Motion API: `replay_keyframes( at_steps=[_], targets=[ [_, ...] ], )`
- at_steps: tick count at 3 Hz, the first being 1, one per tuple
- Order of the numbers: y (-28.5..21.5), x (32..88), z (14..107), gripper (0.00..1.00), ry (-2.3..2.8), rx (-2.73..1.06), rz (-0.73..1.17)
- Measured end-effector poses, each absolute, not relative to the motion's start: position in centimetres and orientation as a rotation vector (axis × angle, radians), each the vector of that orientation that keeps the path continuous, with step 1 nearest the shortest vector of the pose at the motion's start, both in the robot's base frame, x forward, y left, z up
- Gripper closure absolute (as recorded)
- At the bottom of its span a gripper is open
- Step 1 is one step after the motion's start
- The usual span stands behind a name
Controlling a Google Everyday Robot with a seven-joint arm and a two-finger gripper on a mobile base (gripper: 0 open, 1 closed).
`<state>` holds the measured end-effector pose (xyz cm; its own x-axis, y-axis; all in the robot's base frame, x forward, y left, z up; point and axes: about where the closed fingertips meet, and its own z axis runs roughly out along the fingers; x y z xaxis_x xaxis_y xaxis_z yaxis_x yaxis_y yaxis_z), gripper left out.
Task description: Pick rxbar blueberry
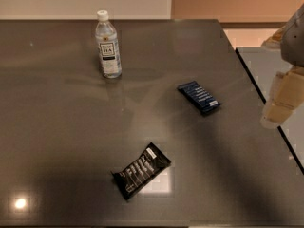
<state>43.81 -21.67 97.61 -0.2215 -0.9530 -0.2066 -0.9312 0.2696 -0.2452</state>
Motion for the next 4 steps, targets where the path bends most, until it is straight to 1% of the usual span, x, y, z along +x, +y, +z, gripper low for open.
replay_keyframes(
  at_steps=[1, 2, 3, 4],
  targets=[
    [-21.5, 44.0, 97.7, 0.0, 2.233, -1.716, -0.103],
    [-21.0, 45.9, 97.5, 0.0, 2.277, -1.656, -0.088],
    [-19.9, 49.6, 96.3, 0.0, 2.373, -1.559, -0.064],
    [-18.4, 53.2, 94.6, 0.0, 2.486, -1.448, -0.092]
  ],
)
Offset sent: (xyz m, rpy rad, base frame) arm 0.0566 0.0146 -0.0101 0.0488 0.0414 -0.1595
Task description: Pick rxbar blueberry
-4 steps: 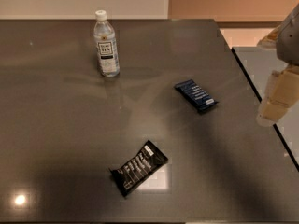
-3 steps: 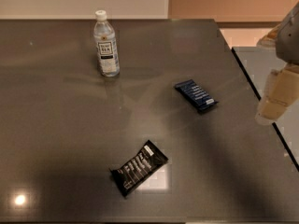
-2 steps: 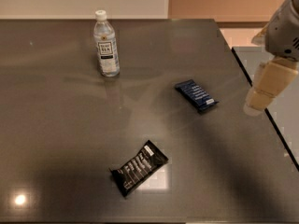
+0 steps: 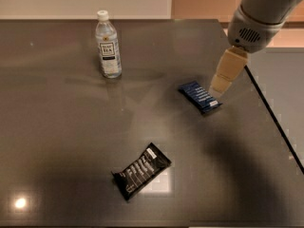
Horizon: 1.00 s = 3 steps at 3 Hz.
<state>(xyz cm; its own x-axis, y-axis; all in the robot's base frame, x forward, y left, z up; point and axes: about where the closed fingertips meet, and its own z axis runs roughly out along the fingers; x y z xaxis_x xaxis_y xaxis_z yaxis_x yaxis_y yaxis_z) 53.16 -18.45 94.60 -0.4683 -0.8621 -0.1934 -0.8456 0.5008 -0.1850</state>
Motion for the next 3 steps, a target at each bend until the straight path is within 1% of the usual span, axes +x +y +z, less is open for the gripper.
replay_keyframes(
  at_steps=[1, 2, 3],
  targets=[
    [-17.4, 56.0, 92.5, 0.0, 2.613, -1.319, -0.119],
    [-16.6, 57.7, 90.1, 0.0, 2.724, -1.211, -0.049],
    [-15.2, 58.2, 87.8, 0.0, 2.798, -1.135, 0.034]
  ],
)
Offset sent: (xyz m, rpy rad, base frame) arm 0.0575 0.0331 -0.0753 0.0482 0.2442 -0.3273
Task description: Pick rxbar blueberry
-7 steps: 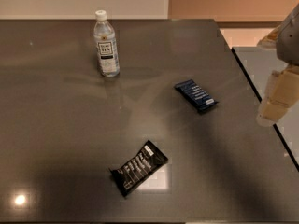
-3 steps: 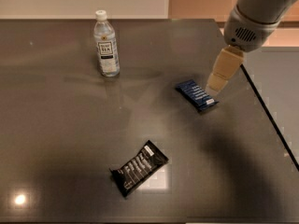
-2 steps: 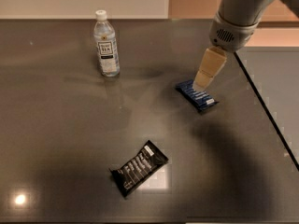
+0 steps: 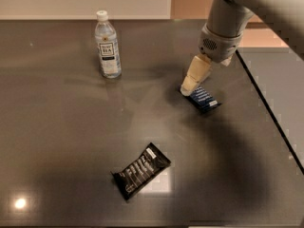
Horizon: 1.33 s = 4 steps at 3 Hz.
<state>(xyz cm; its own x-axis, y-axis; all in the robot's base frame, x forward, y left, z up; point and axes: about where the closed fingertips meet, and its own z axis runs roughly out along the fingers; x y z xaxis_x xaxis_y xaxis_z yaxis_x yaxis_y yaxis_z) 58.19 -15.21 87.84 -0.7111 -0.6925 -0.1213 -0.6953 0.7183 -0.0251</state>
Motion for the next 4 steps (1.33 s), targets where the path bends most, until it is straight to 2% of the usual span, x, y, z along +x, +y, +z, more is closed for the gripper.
replay_keyframes(
  at_steps=[3, 4],
  targets=[
    [-13.4, 56.8, 84.1, 0.0, 2.912, -1.059, 0.003],
    [-14.2, 56.8, 83.5, 0.18, 2.941, -1.014, 0.001]
  ],
)
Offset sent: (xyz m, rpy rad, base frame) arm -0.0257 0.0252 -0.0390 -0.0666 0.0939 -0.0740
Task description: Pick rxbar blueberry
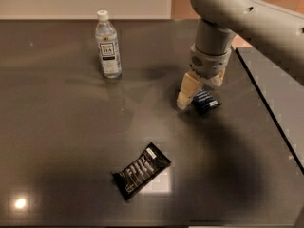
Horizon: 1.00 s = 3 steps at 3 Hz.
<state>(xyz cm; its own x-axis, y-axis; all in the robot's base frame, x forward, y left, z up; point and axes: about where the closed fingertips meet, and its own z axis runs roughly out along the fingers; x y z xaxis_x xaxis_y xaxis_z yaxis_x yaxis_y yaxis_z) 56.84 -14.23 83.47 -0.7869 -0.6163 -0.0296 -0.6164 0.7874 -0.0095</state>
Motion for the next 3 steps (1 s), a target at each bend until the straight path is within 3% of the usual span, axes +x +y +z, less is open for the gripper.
replay_keyframes(
  at_steps=[3],
  targets=[
    [-15.62, 56.59, 82.95, 0.87, 2.956, -1.01, -0.055]
  ],
)
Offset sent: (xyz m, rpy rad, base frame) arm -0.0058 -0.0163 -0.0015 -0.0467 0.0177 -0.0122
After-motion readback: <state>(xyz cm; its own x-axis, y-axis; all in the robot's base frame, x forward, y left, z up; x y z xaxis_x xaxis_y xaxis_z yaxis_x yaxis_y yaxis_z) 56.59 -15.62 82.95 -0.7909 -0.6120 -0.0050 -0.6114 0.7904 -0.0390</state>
